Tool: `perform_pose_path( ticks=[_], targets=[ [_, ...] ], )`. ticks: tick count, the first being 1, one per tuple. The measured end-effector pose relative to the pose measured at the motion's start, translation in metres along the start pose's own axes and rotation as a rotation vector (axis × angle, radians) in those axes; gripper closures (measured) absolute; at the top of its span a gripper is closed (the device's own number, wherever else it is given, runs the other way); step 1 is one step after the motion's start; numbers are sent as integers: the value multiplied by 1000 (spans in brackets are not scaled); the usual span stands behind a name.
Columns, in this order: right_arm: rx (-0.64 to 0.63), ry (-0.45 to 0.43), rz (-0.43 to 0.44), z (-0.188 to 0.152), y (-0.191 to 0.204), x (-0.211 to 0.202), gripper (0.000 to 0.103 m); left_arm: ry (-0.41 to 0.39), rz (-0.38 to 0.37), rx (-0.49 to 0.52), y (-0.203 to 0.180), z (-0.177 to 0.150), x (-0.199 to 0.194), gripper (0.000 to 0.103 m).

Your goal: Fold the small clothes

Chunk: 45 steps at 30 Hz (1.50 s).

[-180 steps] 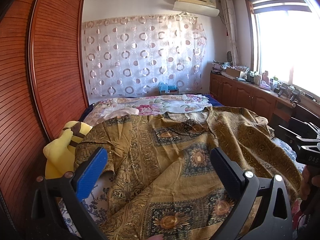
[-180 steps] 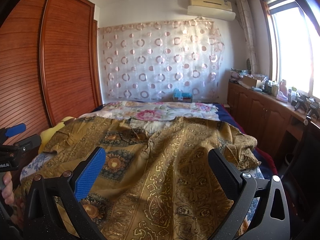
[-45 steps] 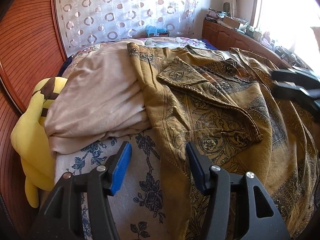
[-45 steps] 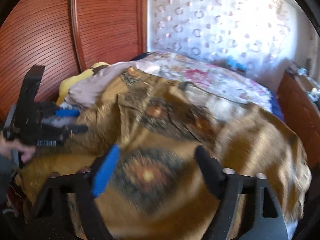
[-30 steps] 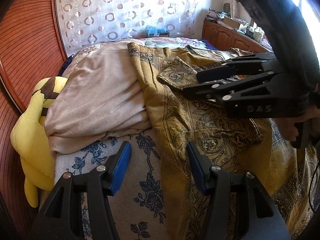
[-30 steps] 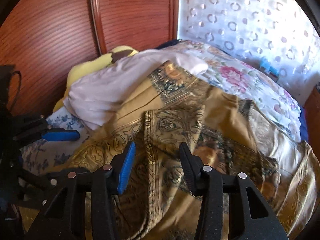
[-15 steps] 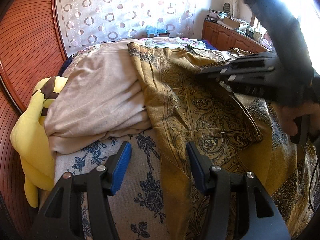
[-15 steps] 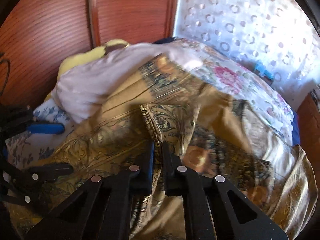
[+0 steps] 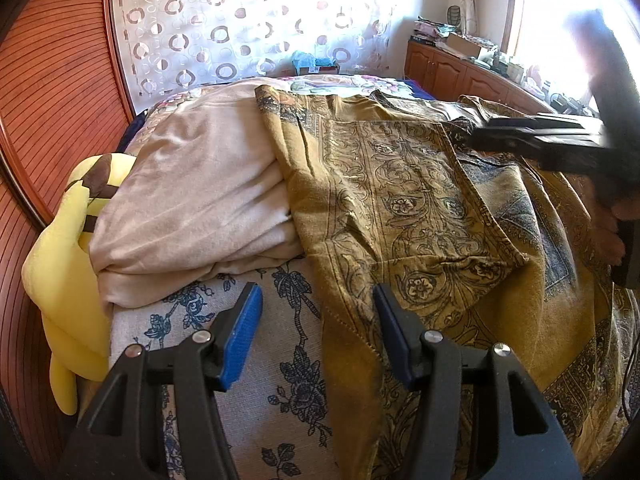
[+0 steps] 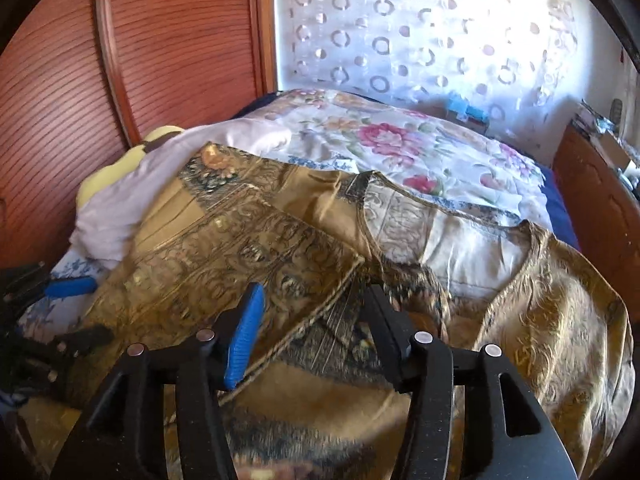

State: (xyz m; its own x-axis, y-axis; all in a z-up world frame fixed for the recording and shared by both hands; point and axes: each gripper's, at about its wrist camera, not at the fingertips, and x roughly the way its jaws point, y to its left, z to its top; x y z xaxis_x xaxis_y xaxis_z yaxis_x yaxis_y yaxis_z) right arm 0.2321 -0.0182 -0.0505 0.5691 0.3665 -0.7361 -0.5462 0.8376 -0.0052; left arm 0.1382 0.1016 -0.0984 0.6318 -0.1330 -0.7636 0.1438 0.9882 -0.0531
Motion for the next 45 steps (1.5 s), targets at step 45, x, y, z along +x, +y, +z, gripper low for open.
perform_pose_path(
  ticks=[45],
  targets=[
    [387, -48, -293, -176, -250, -181, 21, -262, -83, 45, -82, 31, -61, 45]
  ],
)
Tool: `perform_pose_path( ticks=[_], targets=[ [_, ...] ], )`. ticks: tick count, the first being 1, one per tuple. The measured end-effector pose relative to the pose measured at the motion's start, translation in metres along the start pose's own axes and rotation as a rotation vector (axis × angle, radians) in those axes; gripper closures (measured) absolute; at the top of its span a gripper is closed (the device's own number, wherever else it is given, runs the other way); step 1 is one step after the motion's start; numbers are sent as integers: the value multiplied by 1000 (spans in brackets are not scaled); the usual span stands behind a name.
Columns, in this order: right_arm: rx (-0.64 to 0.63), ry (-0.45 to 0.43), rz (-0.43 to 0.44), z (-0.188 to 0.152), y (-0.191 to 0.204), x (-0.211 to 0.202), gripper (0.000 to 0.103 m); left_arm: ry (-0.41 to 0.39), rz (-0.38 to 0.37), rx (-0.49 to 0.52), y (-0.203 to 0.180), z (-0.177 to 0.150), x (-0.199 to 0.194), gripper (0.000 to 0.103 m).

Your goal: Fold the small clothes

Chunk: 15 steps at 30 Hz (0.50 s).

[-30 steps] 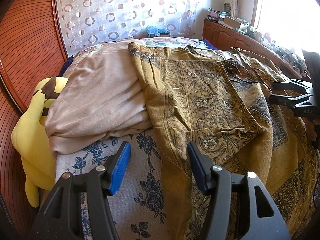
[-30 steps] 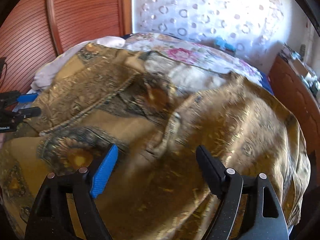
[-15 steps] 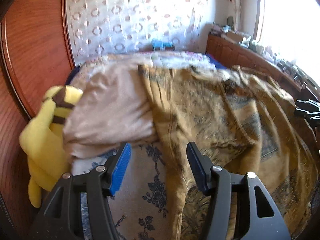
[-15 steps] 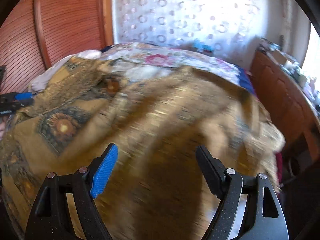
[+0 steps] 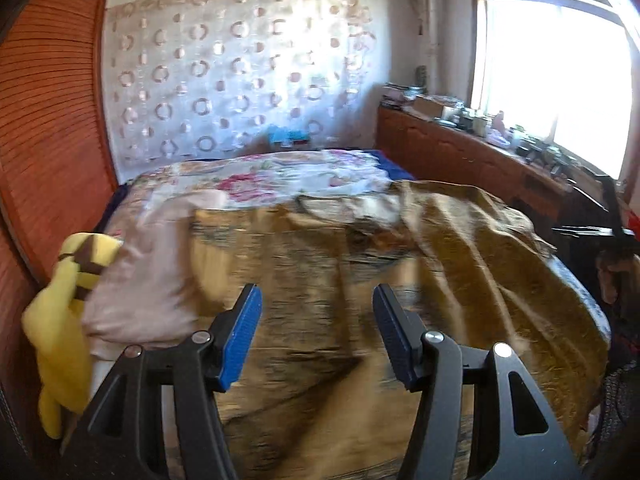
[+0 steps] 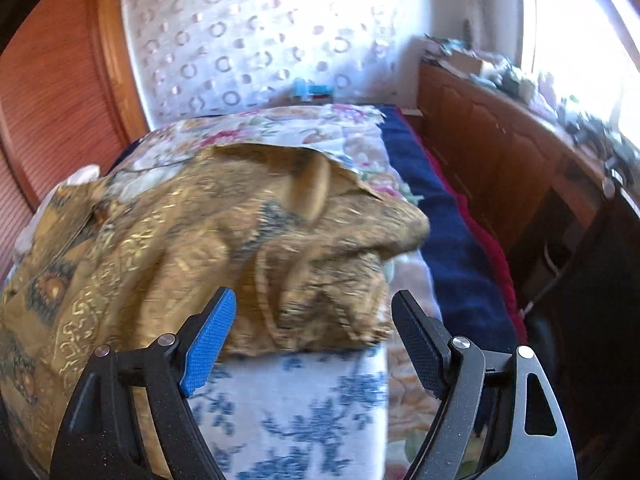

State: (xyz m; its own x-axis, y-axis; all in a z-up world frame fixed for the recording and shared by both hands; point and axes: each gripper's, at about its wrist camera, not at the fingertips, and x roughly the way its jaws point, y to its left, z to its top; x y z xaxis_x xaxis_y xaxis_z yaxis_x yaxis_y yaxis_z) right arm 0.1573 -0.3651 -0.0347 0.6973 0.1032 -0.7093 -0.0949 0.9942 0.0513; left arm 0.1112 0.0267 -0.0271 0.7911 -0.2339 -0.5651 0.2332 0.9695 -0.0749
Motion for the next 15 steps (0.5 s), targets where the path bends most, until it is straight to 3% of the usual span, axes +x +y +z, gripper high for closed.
perform_pose_path(
  ticks=[4, 10, 12, 14, 15],
  targets=[
    [54, 22, -1, -4, -22, 9, 26, 29, -36, 32, -28, -4, 11, 45],
    [106, 74, 22, -12, -37, 26, 34, 40, -165, 38, -59, -8, 11, 45],
    [111, 90, 31, -14, -37, 31, 40, 49, -175, 42, -67, -7, 10, 45],
    [115, 100, 49, -14, -39, 34, 55, 53, -177, 49, -70, -8, 8, 45],
    [111, 98, 53, -14, -39, 33, 58, 53, -179, 52, -72, -9, 7, 45]
  ],
)
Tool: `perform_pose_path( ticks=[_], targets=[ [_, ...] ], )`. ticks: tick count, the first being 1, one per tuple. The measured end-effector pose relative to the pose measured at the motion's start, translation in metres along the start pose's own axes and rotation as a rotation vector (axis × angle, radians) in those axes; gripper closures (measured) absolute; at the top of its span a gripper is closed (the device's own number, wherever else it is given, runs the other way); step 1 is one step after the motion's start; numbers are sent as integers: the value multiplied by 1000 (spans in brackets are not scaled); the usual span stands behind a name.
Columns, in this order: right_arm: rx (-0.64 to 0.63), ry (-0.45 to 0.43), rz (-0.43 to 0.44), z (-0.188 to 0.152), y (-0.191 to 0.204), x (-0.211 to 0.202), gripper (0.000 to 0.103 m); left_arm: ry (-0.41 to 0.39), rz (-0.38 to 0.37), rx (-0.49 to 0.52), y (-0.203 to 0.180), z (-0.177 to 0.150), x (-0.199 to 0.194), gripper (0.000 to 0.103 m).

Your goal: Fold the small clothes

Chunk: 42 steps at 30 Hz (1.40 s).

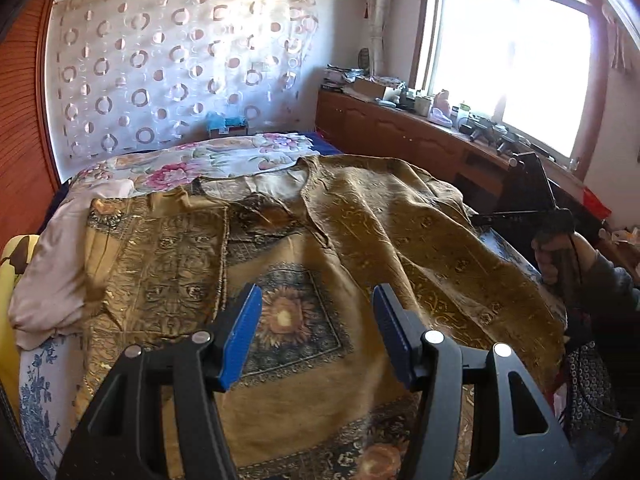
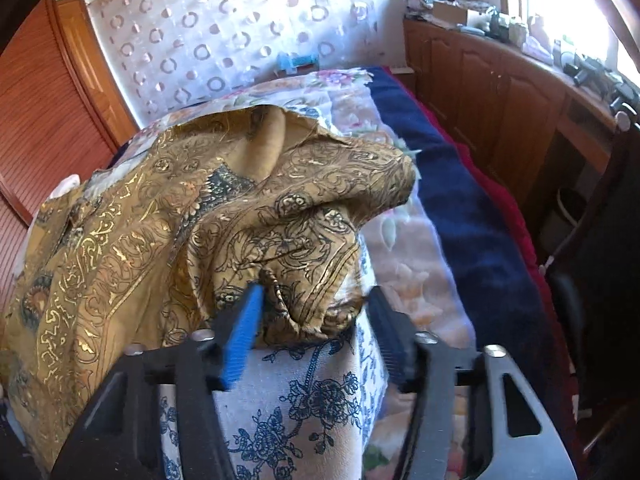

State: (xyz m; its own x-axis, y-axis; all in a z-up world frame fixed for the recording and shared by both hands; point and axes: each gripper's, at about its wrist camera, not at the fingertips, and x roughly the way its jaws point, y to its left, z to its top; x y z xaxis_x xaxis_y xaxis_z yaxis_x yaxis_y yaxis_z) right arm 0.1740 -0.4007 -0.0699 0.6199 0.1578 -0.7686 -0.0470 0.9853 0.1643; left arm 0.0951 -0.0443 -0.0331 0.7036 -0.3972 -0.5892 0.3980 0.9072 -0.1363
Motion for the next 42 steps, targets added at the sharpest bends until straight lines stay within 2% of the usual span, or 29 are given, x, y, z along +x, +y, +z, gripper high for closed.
perform_pose_path(
  ticks=[4, 5, 6, 11, 18, 24, 30, 31, 32, 34, 37, 42],
  targets=[
    [-30, -12, -34, 2, 0, -2, 80, 0, 2, 1, -3, -4, 0, 45],
    [-38, -18, -43, 3, 1, -4, 92, 2, 0, -2, -3, -5, 0, 45],
    [-45, -29, -55, 4, 1, -6, 96, 4, 0, -5, -4, -6, 1, 45],
    [-66, -120, -65, 7, 3, -32, 98, 10, 0, -28, -1, -13, 2, 45],
    [-113, -207, -54, 31, 29, -55, 98, 11, -3, -54, 0, -16, 4, 45],
    [-241, -249, 18, 66, 100, -55, 98, 6, 15, -51, 1, -18, 1, 45],
    [-383, -181, 160, 55, 181, -36, 97, -5, 24, -60, 5, -18, -6, 45],
    [-399, -166, 172, 50, 188, -32, 91, -7, 26, -60, 5, -18, -6, 45],
    [-405, -159, 173, 46, 189, -30, 77, -8, 28, -61, 6, -19, -7, 45],
    [-401, -158, 165, 43, 186, -26, 63, -8, 30, -65, 8, -19, -7, 45],
    [-348, -149, 154, 46, 169, -21, 62, -10, 33, -76, 11, -19, -7, 45],
    [-308, -124, 84, 48, 143, -15, 62, -13, 38, -88, 15, -18, -6, 45]
  ],
)
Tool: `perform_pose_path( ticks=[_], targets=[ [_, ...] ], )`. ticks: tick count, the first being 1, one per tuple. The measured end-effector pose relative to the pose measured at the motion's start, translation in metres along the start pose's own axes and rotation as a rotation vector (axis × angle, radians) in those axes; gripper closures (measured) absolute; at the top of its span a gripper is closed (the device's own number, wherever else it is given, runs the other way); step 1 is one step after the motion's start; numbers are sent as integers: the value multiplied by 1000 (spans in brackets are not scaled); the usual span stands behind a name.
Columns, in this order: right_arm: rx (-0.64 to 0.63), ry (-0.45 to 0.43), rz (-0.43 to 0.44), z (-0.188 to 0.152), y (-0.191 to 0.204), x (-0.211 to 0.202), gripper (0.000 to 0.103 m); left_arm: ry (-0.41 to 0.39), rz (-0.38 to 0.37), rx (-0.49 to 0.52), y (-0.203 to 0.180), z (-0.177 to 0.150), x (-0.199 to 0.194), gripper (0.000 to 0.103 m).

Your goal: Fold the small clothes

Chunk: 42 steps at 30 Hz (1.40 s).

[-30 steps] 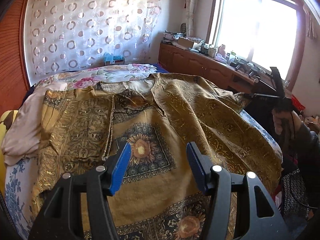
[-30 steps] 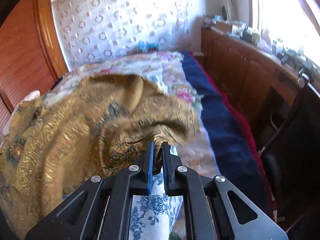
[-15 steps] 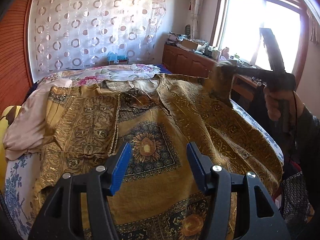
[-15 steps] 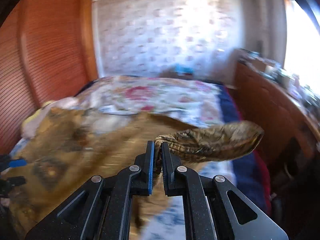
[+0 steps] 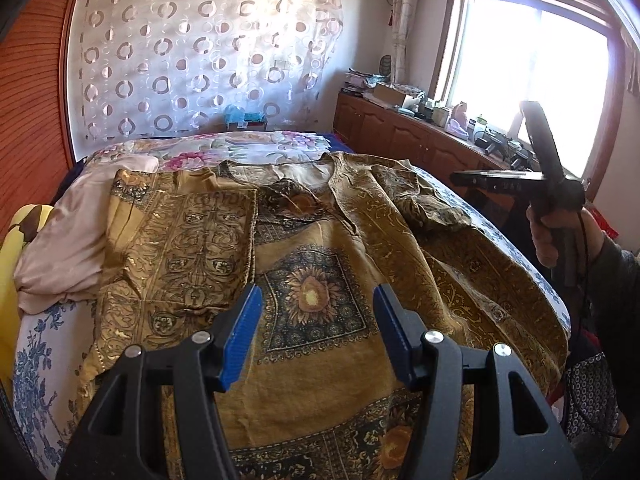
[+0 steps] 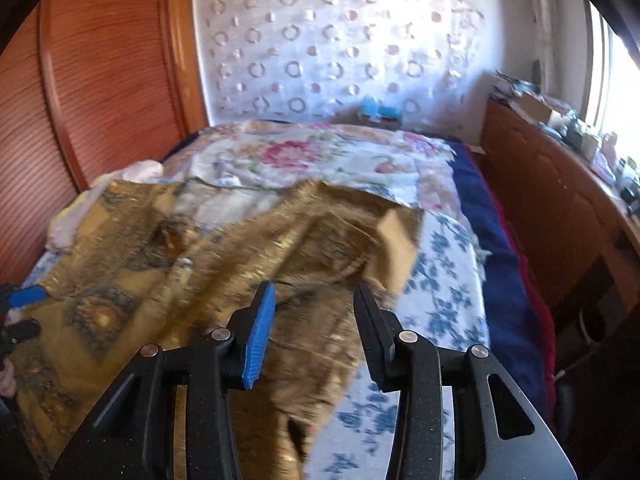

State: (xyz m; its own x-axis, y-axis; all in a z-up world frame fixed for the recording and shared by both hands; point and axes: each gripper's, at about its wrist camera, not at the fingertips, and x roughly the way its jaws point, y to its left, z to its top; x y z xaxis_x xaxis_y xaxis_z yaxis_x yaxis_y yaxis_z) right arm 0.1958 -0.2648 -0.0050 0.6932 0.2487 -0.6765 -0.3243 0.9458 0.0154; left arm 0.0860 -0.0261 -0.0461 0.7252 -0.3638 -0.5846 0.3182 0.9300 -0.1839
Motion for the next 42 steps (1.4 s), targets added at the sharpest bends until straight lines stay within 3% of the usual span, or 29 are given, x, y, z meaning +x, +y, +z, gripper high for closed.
perform_pose_path(
  ticks=[18, 21, 23, 27, 36, 40, 42],
  targets=[
    [82, 137, -8, 23, -28, 89, 62, 20, 73, -17, 47, 24, 15, 45],
    [85, 135, 0, 27, -36, 98, 77, 22, 94, -19, 58, 31, 20, 45],
    [81, 133, 13, 30, -38, 100, 99, 27, 112, -25, 65, 36, 24, 45],
    [38, 117, 49, 38, -28, 99, 100, 27, 134, -40, 78, 43, 29, 45],
    [-42, 71, 270, 71, 22, 107, 101, 30, 174, -64, 100, 57, 43, 45],
    [-83, 49, 300, 84, 40, 108, 100, 36, 175, -68, 103, 58, 48, 45],
    [-71, 32, 264, 87, 36, 107, 89, 40, 175, -63, 103, 58, 50, 45]
  ],
)
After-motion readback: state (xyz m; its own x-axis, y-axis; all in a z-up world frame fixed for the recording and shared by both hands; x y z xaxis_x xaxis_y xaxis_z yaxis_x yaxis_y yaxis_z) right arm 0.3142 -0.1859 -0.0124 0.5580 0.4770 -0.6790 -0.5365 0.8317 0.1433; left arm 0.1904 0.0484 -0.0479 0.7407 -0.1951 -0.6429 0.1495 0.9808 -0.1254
